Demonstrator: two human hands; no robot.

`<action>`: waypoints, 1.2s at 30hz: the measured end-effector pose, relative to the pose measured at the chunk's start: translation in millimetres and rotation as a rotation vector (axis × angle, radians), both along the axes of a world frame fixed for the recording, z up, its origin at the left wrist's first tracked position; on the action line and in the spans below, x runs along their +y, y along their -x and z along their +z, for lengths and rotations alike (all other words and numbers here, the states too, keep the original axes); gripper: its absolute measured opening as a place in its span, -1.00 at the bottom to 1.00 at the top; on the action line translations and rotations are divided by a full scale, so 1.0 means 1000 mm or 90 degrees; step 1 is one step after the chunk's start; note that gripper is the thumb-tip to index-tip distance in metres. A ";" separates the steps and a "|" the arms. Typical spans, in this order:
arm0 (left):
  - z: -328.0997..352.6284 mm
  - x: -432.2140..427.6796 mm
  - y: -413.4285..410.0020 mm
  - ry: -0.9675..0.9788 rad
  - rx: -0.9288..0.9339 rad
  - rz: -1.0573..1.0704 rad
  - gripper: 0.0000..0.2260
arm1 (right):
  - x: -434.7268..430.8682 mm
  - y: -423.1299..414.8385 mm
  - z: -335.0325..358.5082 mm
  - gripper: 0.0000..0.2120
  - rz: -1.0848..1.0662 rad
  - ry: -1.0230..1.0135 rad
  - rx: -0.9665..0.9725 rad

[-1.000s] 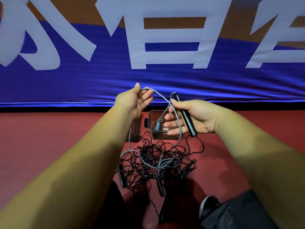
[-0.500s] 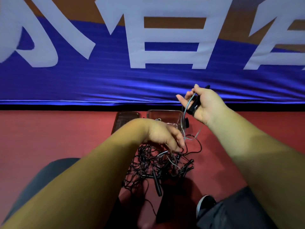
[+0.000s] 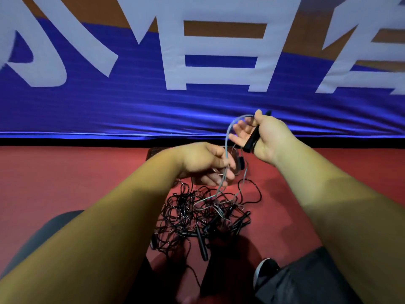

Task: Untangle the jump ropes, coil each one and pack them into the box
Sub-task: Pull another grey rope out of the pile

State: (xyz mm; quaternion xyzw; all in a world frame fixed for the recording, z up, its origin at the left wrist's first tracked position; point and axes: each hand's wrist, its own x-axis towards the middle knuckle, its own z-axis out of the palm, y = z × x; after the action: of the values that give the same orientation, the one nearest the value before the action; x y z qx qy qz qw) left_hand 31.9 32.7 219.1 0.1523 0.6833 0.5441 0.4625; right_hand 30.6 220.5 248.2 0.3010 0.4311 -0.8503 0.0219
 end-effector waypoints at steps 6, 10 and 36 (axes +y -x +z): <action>0.032 -0.009 0.020 -0.221 -0.074 0.316 -0.86 | -0.008 -0.022 -0.009 -0.63 0.344 -0.222 -0.055; 0.032 -0.019 0.039 -0.363 -0.146 0.523 -0.84 | -0.016 -0.032 -0.006 -0.58 0.516 -0.238 -0.029; 0.035 -0.018 0.032 -0.410 -0.148 0.347 -0.73 | -0.007 -0.020 -0.006 -0.62 0.434 -0.257 -0.070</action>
State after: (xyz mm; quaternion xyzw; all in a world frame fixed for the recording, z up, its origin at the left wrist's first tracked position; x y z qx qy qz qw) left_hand -0.5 14.6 253.9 0.0404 0.4375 0.8449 0.3051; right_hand 50.2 213.6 242.1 0.1843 0.6627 -0.6752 0.2663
